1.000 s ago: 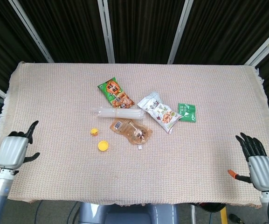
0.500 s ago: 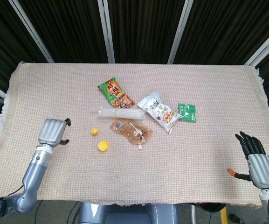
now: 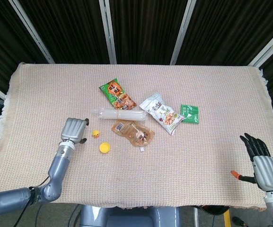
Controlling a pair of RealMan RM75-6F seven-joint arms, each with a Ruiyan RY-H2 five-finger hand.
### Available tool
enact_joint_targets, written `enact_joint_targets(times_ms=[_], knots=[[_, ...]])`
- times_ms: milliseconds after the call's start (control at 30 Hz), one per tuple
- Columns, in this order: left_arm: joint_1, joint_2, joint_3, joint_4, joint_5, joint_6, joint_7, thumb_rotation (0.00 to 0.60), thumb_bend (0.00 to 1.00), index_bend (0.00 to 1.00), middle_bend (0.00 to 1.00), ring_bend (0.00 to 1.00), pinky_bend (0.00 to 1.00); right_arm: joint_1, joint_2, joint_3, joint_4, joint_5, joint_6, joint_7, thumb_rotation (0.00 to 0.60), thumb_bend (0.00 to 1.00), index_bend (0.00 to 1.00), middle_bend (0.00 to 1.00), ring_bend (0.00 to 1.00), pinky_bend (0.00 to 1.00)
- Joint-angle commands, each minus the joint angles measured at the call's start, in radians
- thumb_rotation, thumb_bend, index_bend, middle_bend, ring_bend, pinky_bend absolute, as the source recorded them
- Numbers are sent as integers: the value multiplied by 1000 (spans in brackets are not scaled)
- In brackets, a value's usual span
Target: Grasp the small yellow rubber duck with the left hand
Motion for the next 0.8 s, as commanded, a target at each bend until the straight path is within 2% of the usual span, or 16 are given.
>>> enact_joint_targets(times_ms=[33,500,800], knots=[[-33,-33,-4,30,-37,-1,14,600,186,374,1000,884,770,0,1,0,-1,0,-1,4,600,11,42,0,0,0],[-106,-119,22,140,-95,7,27,600,187,394,999,883,770,-4,8,5,-5,4,9,30,600,11,43,0,0,0],[-124,-161,39,200,-119,-10,-8,600,239,394,999,882,770,-6,8,7,-5,3,16,38,600,11,42,0,0,0]])
